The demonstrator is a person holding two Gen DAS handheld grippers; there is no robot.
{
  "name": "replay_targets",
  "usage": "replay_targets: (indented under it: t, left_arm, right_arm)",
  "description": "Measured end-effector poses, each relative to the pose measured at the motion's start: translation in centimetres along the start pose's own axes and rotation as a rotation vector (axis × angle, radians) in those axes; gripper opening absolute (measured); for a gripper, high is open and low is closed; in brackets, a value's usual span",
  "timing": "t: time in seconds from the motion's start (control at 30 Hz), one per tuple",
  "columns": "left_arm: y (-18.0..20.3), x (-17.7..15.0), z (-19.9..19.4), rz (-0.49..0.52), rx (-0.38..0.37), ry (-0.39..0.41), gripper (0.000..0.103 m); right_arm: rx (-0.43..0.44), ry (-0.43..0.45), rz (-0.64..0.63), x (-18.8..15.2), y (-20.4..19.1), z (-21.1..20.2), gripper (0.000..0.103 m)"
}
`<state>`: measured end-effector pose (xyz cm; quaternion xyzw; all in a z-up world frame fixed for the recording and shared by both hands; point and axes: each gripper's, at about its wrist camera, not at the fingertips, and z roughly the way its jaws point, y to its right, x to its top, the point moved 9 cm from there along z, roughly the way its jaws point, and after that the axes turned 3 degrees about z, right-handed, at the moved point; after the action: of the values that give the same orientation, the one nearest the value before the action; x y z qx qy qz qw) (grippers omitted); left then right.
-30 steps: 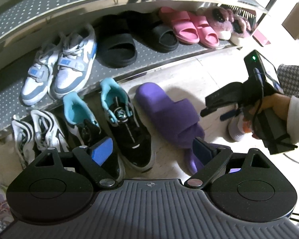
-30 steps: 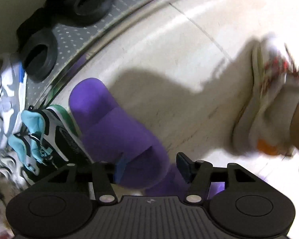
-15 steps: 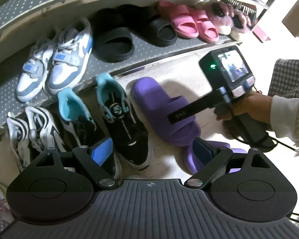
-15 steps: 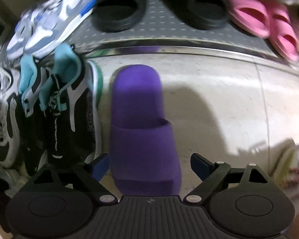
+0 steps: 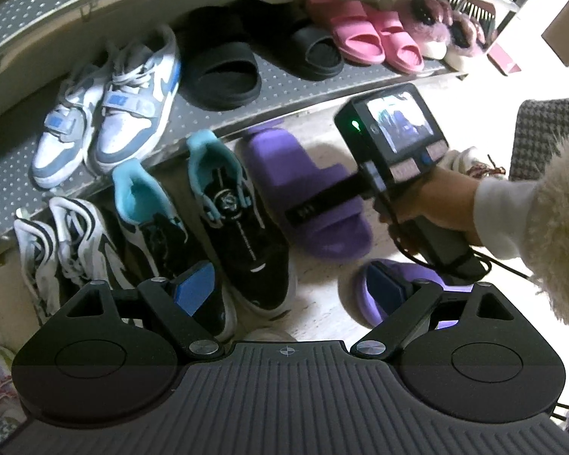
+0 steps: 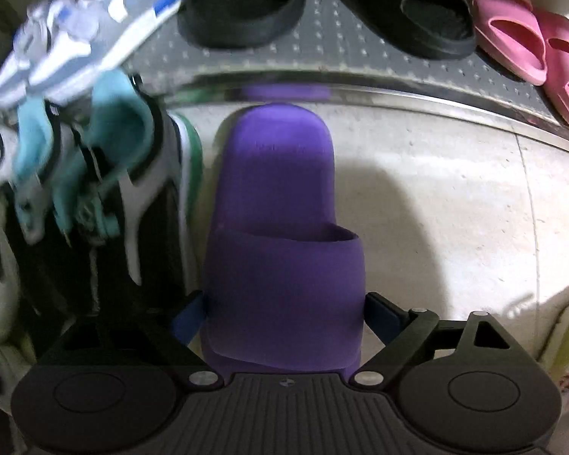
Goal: Organize scattered shoes
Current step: 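Grasp the second purple slide with the right tool, then lower the second purple slide beside its mate and open the right tool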
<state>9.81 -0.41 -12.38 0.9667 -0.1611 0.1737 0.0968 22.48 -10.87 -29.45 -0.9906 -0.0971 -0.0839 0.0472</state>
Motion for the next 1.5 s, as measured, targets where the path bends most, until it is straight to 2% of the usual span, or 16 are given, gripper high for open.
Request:
replay_targets:
  t: [0.2, 0.27, 0.4, 0.57, 0.77, 0.83, 1.03, 1.07, 1.1, 1.13, 1.23, 1.4, 1.5]
  left_arm:
    - [-0.1, -0.2, -0.1, -0.006, 0.009, -0.015, 0.091]
    - [0.0, -0.2, -0.4, -0.008, 0.011, -0.019, 0.091]
    - [0.8, -0.3, -0.8, 0.023, 0.010, -0.025, 0.091]
    - [2.8, -0.8, -1.3, 0.078, -0.013, -0.027, 0.091]
    - [3.6, -1.7, -1.3, 0.104, -0.014, -0.031, 0.092]
    - [3.2, -2.0, -1.1, 0.094, -0.007, -0.041, 0.092]
    - [2.1, -2.2, -0.3, 0.074, 0.010, -0.068, 0.092]
    - [2.1, -2.1, -0.3, 0.078, 0.011, -0.070, 0.092]
    - [2.0, -2.0, -0.2, 0.082, 0.011, -0.070, 0.092]
    - [2.0, -1.9, -0.3, 0.086, 0.012, -0.068, 0.092]
    - [2.0, -1.4, -0.8, 0.091, 0.009, -0.049, 0.092]
    - [1.8, -0.8, -1.9, 0.078, 0.005, -0.010, 0.092]
    - [1.8, -0.6, -2.4, 0.072, 0.005, 0.007, 0.092]
  right_arm:
    - [-0.018, -0.140, 0.025, -2.2, 0.8, 0.5, 0.091]
    - [-0.035, -0.128, 0.010, -2.4, 1.4, -1.0, 0.093]
    - [-0.094, -0.180, 0.077, -4.1, 3.7, -4.0, 0.093]
    - [-0.131, -0.232, 0.245, -8.6, 5.8, -4.7, 0.092]
    - [-0.174, -0.294, 0.446, -14.1, 8.0, -5.5, 0.085]
    - [-0.190, -0.287, 0.457, -13.9, 7.7, -4.4, 0.086]
    - [-0.266, -0.302, 0.350, -13.8, 6.6, -1.2, 0.089]
    - [-0.283, -0.303, 0.331, -13.8, 6.7, -0.9, 0.085]
    - [-0.300, -0.304, 0.312, -13.8, 6.7, -0.5, 0.077]
    - [-0.316, -0.305, 0.292, -13.8, 6.8, -0.2, 0.077]
    - [-0.269, -0.365, 0.174, -14.1, 5.8, -0.7, 0.074]
    - [-0.173, -0.387, 0.001, -13.9, 2.9, -3.1, 0.073]
    - [-0.123, -0.367, -0.248, -14.4, -0.3, -5.9, 0.073]
